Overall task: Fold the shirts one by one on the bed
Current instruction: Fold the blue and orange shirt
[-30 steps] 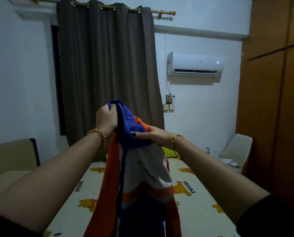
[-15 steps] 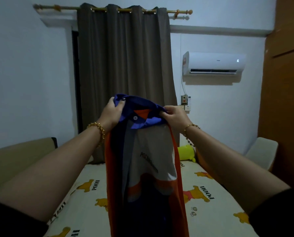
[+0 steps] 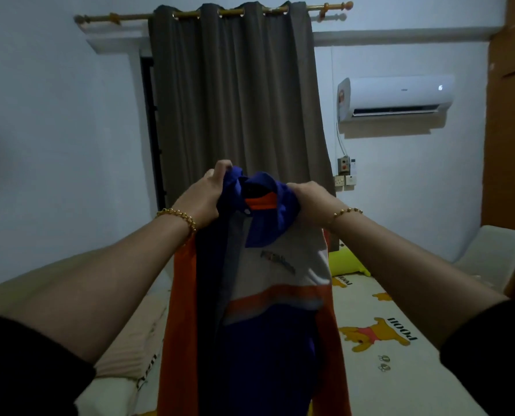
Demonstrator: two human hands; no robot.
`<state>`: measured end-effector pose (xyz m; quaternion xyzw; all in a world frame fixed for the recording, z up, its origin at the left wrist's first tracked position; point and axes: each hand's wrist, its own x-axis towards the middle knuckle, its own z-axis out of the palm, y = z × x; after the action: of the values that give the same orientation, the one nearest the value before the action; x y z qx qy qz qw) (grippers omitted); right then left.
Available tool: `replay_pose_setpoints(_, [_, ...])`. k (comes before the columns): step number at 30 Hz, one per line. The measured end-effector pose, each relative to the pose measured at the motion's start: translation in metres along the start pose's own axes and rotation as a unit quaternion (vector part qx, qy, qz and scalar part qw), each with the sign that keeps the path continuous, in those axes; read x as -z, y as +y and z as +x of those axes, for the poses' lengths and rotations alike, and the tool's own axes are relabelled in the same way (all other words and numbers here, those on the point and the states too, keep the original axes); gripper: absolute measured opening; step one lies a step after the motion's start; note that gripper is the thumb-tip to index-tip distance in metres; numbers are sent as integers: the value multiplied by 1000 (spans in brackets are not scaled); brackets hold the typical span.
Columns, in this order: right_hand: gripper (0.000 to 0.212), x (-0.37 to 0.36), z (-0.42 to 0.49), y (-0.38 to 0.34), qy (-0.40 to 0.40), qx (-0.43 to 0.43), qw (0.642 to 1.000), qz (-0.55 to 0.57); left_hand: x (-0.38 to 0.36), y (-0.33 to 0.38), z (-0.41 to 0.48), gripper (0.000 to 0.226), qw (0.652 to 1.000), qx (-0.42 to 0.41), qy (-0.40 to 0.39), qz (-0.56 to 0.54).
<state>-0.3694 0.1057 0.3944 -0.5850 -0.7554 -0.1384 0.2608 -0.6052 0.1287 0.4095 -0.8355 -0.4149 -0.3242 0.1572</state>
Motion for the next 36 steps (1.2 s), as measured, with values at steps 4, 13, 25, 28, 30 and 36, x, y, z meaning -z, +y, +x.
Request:
replay_pose_setpoints(4, [15, -16, 10, 3, 176, -52, 978, 95, -3, -24, 1, 50, 986, 55, 143, -59])
replay_pose_setpoints(13, [47, -37, 33, 42, 51, -160, 943, 286, -23, -66, 17, 26, 927, 287, -19, -241])
replay_pose_setpoints(25, [22, -55, 50, 87, 76, -103, 991, -23, -46, -85, 22, 23, 967, 192, -50, -159])
replay_pose_setpoints(28, [35, -66, 46, 87, 67, -180, 981, 33, -52, -82, 22, 46, 979, 189, 42, -62])
replay_pose_setpoints(30, [42, -71, 48, 84, 41, -224, 971, 72, -58, -81, 24, 55, 977, 209, 52, 2])
replay_pose_setpoints(36, [21, -62, 46, 49, -17, -292, 855, 428, -74, -77, 34, 43, 935, 334, -21, -117])
